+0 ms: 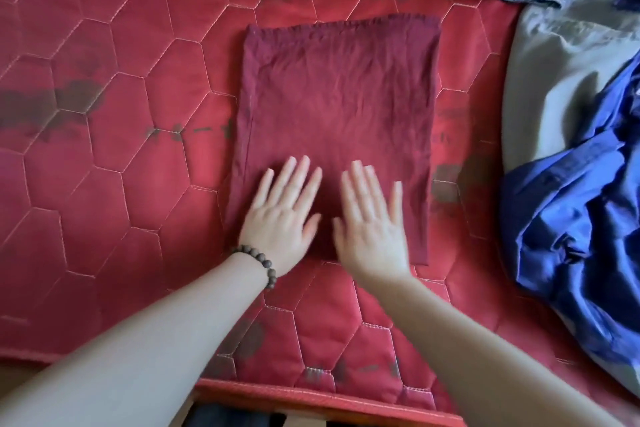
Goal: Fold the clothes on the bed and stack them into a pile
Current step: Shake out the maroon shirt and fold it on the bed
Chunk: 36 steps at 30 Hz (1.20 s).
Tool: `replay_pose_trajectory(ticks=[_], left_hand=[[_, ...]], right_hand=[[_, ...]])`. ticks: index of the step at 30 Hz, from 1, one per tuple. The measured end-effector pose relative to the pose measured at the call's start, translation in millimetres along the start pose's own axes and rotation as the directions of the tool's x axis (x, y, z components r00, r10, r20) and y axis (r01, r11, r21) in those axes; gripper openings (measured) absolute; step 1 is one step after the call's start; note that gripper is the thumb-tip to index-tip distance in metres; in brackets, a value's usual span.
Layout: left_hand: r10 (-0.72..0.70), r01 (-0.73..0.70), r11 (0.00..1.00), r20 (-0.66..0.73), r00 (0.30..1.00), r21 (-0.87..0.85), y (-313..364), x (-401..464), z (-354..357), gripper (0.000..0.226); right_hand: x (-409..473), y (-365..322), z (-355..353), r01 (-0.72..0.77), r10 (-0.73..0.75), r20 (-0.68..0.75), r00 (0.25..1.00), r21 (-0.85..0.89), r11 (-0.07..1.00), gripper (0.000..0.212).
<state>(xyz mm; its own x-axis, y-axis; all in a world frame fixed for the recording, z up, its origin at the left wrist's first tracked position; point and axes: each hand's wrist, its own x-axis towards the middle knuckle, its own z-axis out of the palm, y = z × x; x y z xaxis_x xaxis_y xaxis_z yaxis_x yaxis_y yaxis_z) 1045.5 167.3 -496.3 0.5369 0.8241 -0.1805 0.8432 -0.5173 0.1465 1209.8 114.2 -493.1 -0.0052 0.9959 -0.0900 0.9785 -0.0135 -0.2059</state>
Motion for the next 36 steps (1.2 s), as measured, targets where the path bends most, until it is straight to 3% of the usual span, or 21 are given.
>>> replay_pose_trajectory(ticks=[3,8,14,19,21,23,25,27,30,36], left_hand=[[0.010,-0.010,1.000,0.030,1.000,0.012,6.0,-10.5,13.9,0.059],[-0.191,0.191,0.981,-0.002,0.981,0.005,-8.7,-19.1,17.2,0.069],[-0.230,0.226,0.969,-0.028,0.973,-0.101,13.2,-2.0,-0.5,0.063],[0.009,-0.025,0.969,-0.067,0.998,-0.246,46.6,55.0,-21.1,0.063],[0.206,-0.208,0.944,-0.035,0.978,-0.255,65.0,87.0,-26.1,0.071],[0.425,-0.412,0.898,0.072,0.902,-0.153,82.4,118.5,-30.0,0.076],[0.541,-0.566,0.824,0.260,0.800,0.026,93.2,146.4,-34.3,0.081],[0.533,-0.625,0.762,0.386,0.753,0.168,96.1,167.1,-39.2,0.084],[0.533,-0.617,0.753,0.338,0.776,0.228,89.8,183.0,-49.0,0.073],[0.629,-0.674,0.653,0.248,0.737,0.345,68.1,188.8,-57.2,0.034]], right_hand=[[-11.2,-27.9,21.7,-0.018,0.014,0.073,0.997,0.046,0.999,0.061],[-31.5,11.6,26.5,-0.397,0.400,0.059,0.915,-0.053,0.916,0.062],[-21.8,30.7,1.3,-0.600,0.606,0.012,0.796,0.154,0.785,0.073],[24.3,32.5,-17.2,-0.795,0.821,0.059,0.568,0.298,0.528,0.083],[36.3,31.7,-18.8,-0.833,0.869,0.127,0.478,0.381,0.402,0.070],[41.8,32.1,-19.1,-0.847,0.875,0.199,0.442,0.411,0.335,0.050],[39.3,34.9,-18.3,-0.833,0.833,0.237,0.501,0.393,0.390,0.032],[30.8,42.7,-17.9,-0.736,0.717,0.199,0.668,0.314,0.599,0.023],[19.9,67.2,-18.8,-0.527,0.508,0.142,0.850,0.216,0.822,0.023],[32.3,134.3,-40.6,-0.250,0.239,0.121,0.963,0.086,0.964,0.028]])
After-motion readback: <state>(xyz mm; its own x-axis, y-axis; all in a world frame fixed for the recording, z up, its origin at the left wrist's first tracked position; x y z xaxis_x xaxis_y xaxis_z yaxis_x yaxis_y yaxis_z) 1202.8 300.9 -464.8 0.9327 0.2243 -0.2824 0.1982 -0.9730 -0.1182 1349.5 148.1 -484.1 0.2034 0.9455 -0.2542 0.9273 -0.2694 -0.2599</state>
